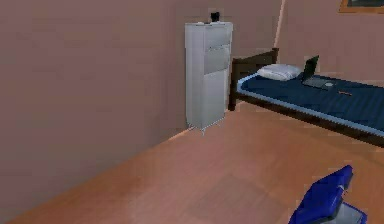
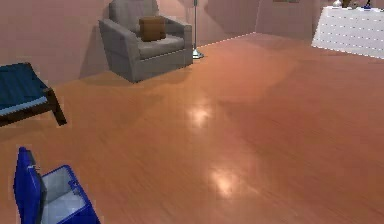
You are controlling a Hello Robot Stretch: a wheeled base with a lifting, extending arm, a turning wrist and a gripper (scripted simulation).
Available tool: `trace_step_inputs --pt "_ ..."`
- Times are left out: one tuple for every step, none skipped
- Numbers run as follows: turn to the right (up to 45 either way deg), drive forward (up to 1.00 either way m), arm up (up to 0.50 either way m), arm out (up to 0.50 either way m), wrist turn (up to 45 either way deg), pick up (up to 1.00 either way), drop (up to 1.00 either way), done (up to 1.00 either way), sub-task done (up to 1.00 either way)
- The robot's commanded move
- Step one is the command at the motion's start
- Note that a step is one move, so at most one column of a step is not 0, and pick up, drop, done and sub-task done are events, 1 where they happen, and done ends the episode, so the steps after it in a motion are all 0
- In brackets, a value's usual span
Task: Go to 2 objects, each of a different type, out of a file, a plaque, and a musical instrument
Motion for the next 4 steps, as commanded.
trace_step_inputs --pt "-9.0 0.00 0.00 0.00 0.0 0.00 0.00 0.00 0.00" --pt "0.0 0.70 0.00 0.00 0.0 0.00 0.00 0.00 0.00" --pt "21.0 0.00 0.00 0.00 0.0 0.00 0.00 0.00 0.00" --pt "0.0 0.65 0.00 0.00 0.0 0.00 0.00 0.00 0.00"
